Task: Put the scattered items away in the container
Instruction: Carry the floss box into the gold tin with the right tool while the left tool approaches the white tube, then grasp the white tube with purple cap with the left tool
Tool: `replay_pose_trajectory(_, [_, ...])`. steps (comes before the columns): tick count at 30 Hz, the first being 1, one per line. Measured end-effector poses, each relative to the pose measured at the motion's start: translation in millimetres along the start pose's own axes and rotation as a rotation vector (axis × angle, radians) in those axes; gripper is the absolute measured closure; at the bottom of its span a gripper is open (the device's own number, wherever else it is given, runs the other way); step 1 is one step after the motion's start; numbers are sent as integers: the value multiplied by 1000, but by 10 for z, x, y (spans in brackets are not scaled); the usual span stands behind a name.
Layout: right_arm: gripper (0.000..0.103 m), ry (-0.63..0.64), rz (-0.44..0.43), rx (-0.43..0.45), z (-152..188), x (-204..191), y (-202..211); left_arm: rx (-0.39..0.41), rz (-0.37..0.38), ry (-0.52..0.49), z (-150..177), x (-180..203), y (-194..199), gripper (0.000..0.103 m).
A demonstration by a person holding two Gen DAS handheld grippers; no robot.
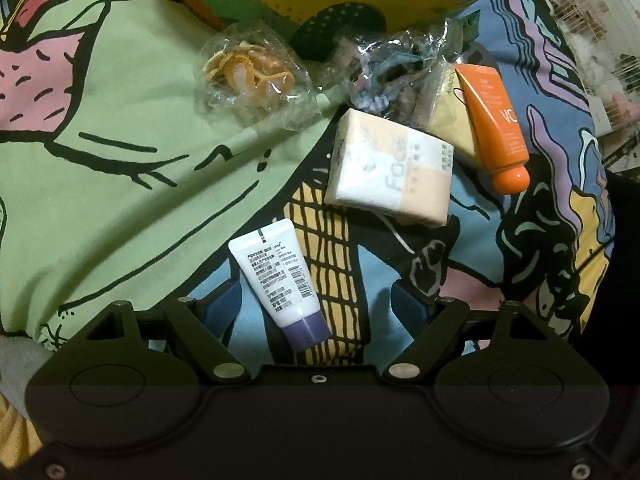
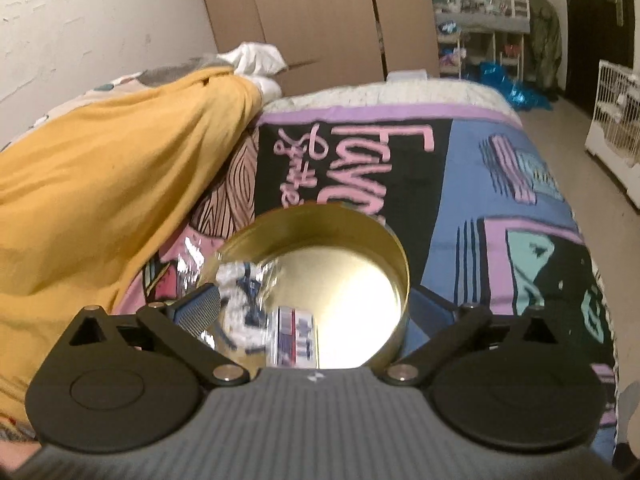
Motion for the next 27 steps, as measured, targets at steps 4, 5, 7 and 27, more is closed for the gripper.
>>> replay_pose_trajectory(4, [0,5,-3,-45,158,25,-27,-9,-1,-4,-7,8,-31,24])
replay_pose_trajectory(5, [0,8,-4,-51,196,29,-29,-13,-2,-4,-6,8,-42,24])
replay_pose_trajectory(7, [0,14,-11,-67,276,27,-31,-19,-5,-4,-5,8,-69,26])
replay_pose_trajectory(27, [0,20,-17,-169,676,22,-148,33,-34,18,-69,-106,-20,76])
Point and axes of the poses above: each gripper's, at about its wrist camera, not at the fingertips, and y roughly against the way its jaws point, x to its right, z to its underside, the point moved 8 cm from there along -y, roughly the way its jaws point, and after that the axes turned 12 degrees about -x, right-handed, at the moved point
